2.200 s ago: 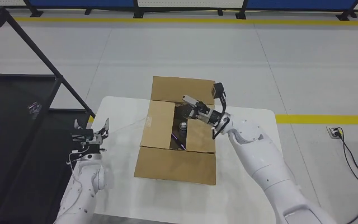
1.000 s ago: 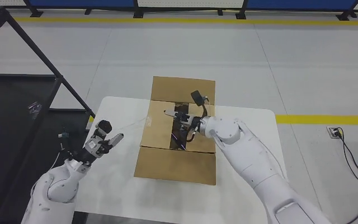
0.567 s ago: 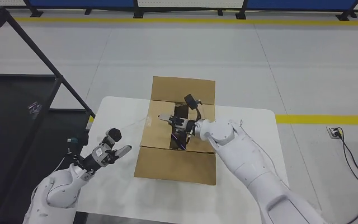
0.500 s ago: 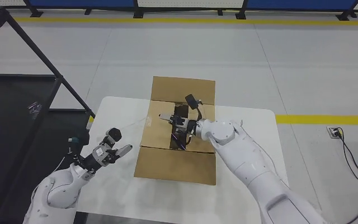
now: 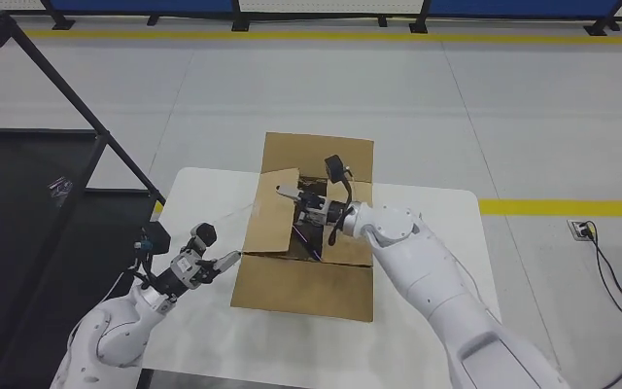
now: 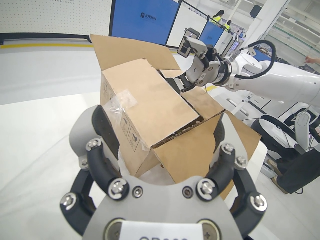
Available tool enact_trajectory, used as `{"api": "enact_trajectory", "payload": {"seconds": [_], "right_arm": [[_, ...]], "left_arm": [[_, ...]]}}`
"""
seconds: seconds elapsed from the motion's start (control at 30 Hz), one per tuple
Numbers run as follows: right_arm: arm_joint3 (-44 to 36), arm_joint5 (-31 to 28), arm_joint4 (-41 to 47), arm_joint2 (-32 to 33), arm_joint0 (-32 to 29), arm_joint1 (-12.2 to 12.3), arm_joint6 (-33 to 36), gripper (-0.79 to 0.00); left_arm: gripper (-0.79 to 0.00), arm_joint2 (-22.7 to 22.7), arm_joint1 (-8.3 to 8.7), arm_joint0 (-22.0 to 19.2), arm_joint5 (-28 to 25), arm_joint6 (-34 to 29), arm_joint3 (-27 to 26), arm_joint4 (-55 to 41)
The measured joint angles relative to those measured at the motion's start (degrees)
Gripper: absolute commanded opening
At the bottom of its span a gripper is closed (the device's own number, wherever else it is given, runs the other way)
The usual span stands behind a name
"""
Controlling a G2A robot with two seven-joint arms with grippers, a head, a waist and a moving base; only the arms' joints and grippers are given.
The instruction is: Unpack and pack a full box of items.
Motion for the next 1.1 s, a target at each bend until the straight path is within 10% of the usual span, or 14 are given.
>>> {"api": "enact_trajectory", "payload": {"seconds": [0.27,0.7,1.1], "right_arm": [[-2.0,-0.7,2.6,0.5,0.5,-1.4,-2.7,0.0],[-3.4,-3.7,4.1,-1.5,1.1,-4.5,-3.7,0.0],[0.3,-7.6,4.4,-1.5,2.9,-6.0,-0.6,0.0]], "left_arm": [[0.0,2.1,-0.03,-0.3,2.8,1.2,-1.2,7.1],[0.0,8.8,-2.04,-2.4,25.6,7.0,-1.7,12.3],[0.0,4.8,-2.29,-1.1,31.7,7.6,-1.9,5.7]]}}
